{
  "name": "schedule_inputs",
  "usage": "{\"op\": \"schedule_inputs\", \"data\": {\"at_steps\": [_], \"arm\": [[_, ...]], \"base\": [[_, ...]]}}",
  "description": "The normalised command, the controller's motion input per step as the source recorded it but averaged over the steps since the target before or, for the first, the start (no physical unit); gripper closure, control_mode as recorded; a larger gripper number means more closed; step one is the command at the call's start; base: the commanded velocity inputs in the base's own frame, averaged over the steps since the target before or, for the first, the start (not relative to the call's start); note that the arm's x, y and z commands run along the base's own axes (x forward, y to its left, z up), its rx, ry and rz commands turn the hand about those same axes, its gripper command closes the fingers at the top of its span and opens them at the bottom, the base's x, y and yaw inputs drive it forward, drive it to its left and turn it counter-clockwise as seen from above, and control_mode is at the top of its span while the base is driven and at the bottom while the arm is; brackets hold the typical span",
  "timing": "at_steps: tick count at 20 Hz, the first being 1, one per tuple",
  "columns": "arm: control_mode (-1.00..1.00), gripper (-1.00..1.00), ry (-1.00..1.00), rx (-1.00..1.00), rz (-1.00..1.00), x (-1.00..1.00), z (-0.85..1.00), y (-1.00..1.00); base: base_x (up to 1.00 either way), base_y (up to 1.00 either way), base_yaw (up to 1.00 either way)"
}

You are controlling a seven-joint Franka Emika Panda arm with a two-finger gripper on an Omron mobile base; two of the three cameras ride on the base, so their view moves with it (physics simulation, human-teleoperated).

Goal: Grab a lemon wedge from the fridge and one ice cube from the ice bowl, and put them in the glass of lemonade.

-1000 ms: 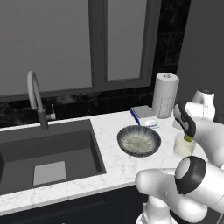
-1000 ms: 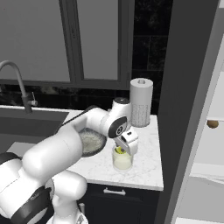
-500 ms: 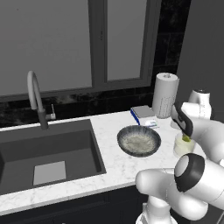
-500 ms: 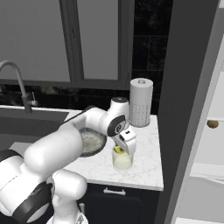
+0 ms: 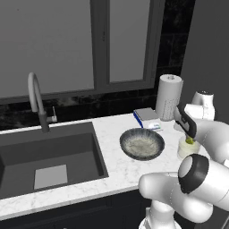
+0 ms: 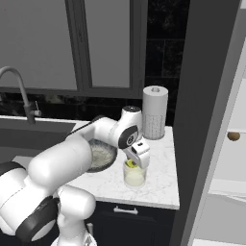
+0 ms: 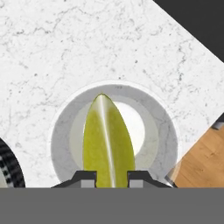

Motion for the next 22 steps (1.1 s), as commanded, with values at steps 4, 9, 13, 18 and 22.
{"op": "schedule_inputs", "data": {"at_steps": [4, 9, 13, 18, 22], "arm": [[-1.0, 1.0, 0.0, 0.0, 0.0, 0.01, 0.0, 0.0], [-1.0, -1.0, 0.0, 0.0, 0.0, 0.0, 0.0, 0.0], [-1.0, -1.0, 0.0, 0.0, 0.0, 0.0, 0.0, 0.0], [-1.0, -1.0, 0.0, 0.0, 0.0, 0.0, 0.0, 0.0], [-1.0, -1.0, 0.0, 0.0, 0.0, 0.0, 0.0, 0.0]], "base": [[0.0, 0.0, 0.0], [0.0, 0.0, 0.0], [0.0, 0.0, 0.0], [0.0, 0.0, 0.0], [0.0, 0.0, 0.0]]}}
